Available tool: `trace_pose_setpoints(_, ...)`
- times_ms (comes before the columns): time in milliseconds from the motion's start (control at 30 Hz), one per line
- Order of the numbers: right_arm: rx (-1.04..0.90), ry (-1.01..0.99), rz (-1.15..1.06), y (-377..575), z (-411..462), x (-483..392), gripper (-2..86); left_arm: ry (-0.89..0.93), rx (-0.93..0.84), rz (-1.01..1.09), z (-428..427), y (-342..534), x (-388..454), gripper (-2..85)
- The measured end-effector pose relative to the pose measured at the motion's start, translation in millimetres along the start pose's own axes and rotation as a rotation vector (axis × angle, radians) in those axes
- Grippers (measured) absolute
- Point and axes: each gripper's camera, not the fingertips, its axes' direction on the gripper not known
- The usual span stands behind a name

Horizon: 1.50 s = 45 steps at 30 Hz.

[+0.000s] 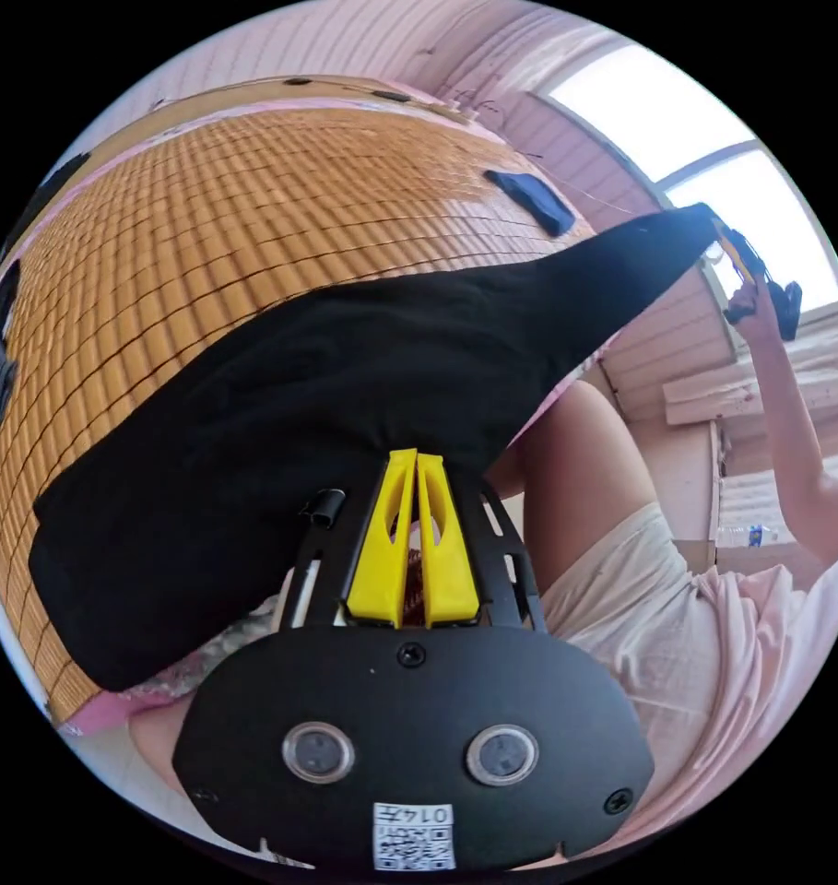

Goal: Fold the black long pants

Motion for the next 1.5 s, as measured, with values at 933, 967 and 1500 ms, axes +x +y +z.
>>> trace_pose_setpoints(933,-0.879,-0.259,-1.046,267.8,226.8,-463.6,7.8,0.021,0.219,-0.362,-125.2,128.7,-120.7,2.1)
trace_pose_setpoints(967,-0.92,-0.252,-1.041,270.0,235.9,-468.8,6.7,0.022,0.219,-0.373,-124.5,129.1,-122.6,2.1)
trace_pose_setpoints(1500,-0.954,-0.381,-0.915,250.7,241.9,-493.4,0.0,-0.006,0.211,-0.418,-98.1,104.9,-125.9,6.0)
